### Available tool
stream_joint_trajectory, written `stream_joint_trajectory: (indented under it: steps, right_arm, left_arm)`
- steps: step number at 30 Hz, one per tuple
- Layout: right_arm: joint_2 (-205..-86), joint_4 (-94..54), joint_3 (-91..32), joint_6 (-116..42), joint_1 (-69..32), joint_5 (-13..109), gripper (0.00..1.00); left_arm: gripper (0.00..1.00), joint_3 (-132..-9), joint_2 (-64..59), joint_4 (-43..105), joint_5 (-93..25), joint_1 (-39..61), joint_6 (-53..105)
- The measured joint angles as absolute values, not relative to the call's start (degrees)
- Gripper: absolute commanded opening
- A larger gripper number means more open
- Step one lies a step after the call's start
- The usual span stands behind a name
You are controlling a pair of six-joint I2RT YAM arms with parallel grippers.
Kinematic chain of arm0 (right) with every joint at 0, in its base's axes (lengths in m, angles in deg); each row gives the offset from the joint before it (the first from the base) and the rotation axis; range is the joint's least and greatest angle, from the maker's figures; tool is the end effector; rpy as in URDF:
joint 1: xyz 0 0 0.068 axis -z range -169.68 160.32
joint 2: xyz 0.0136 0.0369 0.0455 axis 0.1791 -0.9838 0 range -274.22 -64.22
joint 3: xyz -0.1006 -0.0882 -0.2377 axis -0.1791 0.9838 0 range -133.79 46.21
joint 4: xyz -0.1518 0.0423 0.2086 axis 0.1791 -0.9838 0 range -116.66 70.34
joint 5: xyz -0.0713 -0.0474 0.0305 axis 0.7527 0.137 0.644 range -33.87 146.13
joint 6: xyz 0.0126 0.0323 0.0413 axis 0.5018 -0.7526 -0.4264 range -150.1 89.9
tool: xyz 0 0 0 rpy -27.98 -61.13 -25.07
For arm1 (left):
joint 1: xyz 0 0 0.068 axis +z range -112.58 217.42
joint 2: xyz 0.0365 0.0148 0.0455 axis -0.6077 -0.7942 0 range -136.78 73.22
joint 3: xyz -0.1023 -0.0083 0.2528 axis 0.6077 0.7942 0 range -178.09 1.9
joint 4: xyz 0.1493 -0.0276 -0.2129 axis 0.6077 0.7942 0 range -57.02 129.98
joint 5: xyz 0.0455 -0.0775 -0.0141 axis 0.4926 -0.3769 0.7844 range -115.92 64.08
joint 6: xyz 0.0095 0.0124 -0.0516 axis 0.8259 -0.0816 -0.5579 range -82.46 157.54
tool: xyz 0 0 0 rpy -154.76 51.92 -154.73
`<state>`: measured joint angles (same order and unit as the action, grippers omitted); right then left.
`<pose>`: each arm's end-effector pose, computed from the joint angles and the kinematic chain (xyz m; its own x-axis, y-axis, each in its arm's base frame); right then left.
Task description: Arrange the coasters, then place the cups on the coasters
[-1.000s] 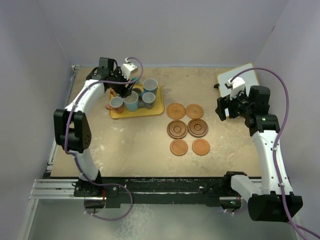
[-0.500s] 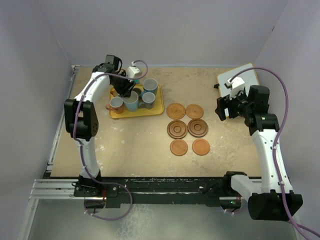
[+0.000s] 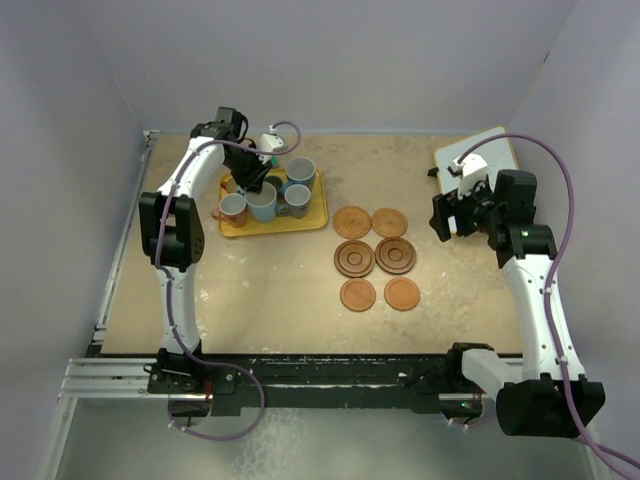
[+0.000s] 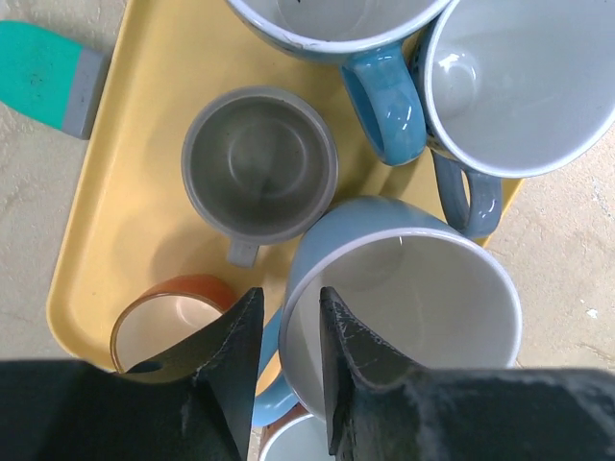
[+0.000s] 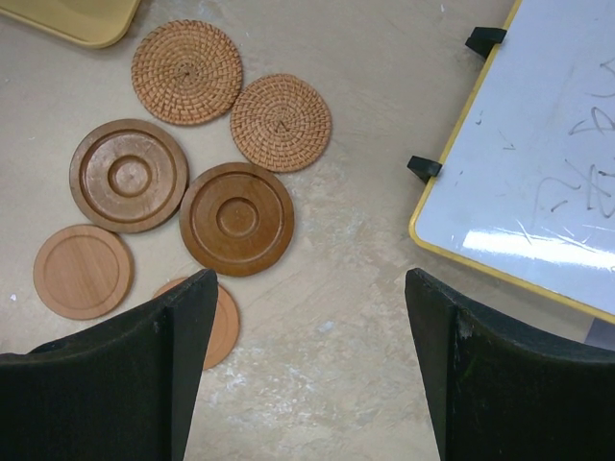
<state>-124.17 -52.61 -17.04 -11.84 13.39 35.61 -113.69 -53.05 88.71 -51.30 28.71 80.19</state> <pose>0.2225 0.0005 0.3629 -0.3895 -0.2731 -0.8796 -0.3961 0.9119 -0.1077 0.4630 -0.0863 0.2426 -0.4586 0.6896 -0.5605 0.8391 0.5436 -0.0178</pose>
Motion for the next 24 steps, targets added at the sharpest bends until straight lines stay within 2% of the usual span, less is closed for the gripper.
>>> stream_joint_trajectory:
  steps: [7,11,24]
  right_arm:
    - [-125.0,-52.8,-17.0,-11.8,13.4,35.6,0.81]
    - [-125.0,-52.8,-17.0,-11.8,13.4,35.6,0.81]
    - [-125.0,-52.8,-17.0,-11.6,13.4,35.7,0.81]
  left_arm:
    - [0.15,-117.1,-54.9,91.8,-52.1,28.7,81.5]
    - [0.04,-118.5,-55.2,92.8,-52.3,28.7,82.7]
    - [0.03,-120.5,-55.5,95.4,-52.1,28.7,85.4]
